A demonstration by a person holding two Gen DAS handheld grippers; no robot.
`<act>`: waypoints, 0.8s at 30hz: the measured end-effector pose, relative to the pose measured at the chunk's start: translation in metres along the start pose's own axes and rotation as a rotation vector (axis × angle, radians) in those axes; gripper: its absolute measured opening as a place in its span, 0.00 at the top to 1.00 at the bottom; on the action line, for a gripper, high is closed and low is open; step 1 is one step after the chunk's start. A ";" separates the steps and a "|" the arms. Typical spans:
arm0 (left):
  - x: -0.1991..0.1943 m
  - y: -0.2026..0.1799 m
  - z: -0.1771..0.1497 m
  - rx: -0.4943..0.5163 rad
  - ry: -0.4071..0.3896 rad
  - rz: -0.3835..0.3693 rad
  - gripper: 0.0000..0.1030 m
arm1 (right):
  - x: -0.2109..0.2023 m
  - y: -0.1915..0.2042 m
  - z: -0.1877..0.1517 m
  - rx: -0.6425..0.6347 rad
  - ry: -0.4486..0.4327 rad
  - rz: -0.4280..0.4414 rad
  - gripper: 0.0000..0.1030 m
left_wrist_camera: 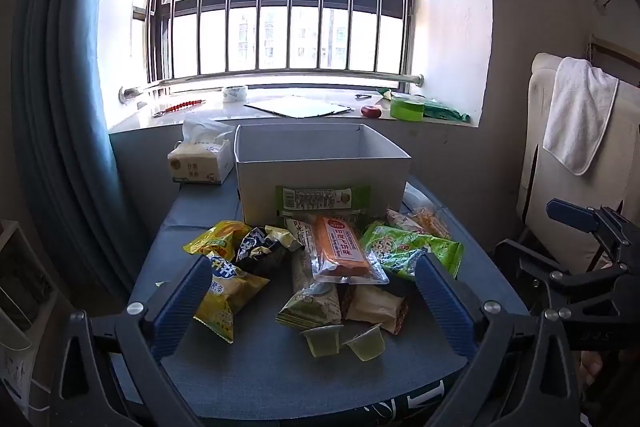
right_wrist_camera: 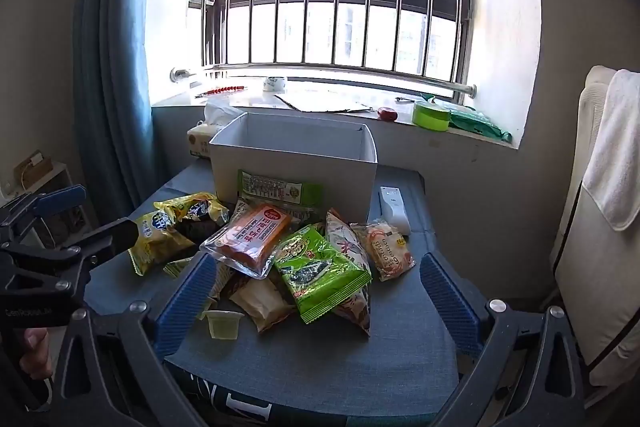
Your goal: Organize snacks
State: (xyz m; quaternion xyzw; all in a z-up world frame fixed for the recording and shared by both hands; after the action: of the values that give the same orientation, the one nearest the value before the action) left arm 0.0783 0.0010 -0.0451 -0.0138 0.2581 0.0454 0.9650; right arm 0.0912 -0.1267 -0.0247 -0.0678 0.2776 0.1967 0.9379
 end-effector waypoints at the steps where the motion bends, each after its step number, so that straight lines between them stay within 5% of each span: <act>1: 0.001 0.000 -0.001 -0.002 0.003 0.000 0.00 | 0.000 0.000 0.000 0.000 0.003 0.003 0.00; 24: -0.001 -0.003 -0.001 -0.006 0.008 -0.025 0.00 | -0.001 -0.004 -0.004 0.024 0.028 0.018 0.00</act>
State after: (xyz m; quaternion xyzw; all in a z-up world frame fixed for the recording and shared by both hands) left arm 0.0774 -0.0022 -0.0455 -0.0203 0.2618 0.0339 0.9643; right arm 0.0901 -0.1314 -0.0270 -0.0567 0.2936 0.2007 0.9329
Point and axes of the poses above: each gripper's, at about its wrist camera, not at the fingertips, and x roughly the way its jaws point, y to its left, z to its top, the point moved 9 cm from there along x, roughly the way its jaws point, and after that the axes turned 4 degrees about z, right-handed, at the moved point
